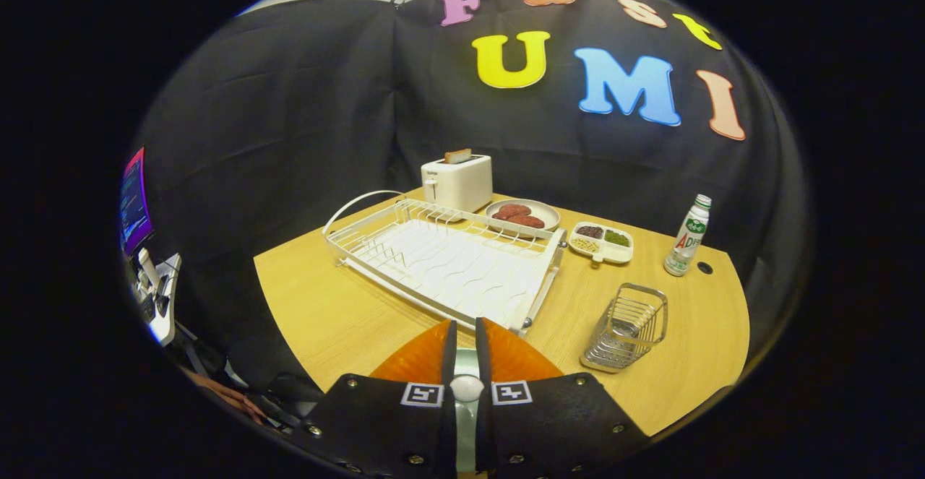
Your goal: Take the plate from the dish rack, then take the spoon from the basket and place it into the plate.
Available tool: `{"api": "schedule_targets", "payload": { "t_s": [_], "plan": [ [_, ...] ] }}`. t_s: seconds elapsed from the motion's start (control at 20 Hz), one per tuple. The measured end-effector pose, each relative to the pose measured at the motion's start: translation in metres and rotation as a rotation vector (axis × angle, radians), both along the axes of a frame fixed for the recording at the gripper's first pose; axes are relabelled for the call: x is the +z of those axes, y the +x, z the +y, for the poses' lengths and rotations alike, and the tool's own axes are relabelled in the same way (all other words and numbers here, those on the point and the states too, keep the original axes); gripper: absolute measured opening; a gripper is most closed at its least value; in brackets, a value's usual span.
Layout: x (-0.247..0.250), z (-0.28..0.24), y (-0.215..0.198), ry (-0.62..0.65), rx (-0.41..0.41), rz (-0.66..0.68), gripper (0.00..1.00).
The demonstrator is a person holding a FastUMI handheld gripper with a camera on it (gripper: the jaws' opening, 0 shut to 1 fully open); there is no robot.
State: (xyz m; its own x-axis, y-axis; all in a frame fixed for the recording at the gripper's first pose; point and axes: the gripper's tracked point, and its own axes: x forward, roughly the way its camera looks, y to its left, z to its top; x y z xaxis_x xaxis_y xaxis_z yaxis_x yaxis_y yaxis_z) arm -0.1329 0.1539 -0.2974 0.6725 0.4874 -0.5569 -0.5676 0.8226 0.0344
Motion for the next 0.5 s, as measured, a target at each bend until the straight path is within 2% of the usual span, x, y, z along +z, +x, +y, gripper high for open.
{"api": "schedule_targets", "payload": {
  "t_s": [0.2,0.5],
  "plan": [
    [-0.001,0.014,0.005,-0.022,0.038,0.002,0.11],
    [-0.010,0.013,0.010,-0.030,0.026,0.046,0.13]
  ]
}}
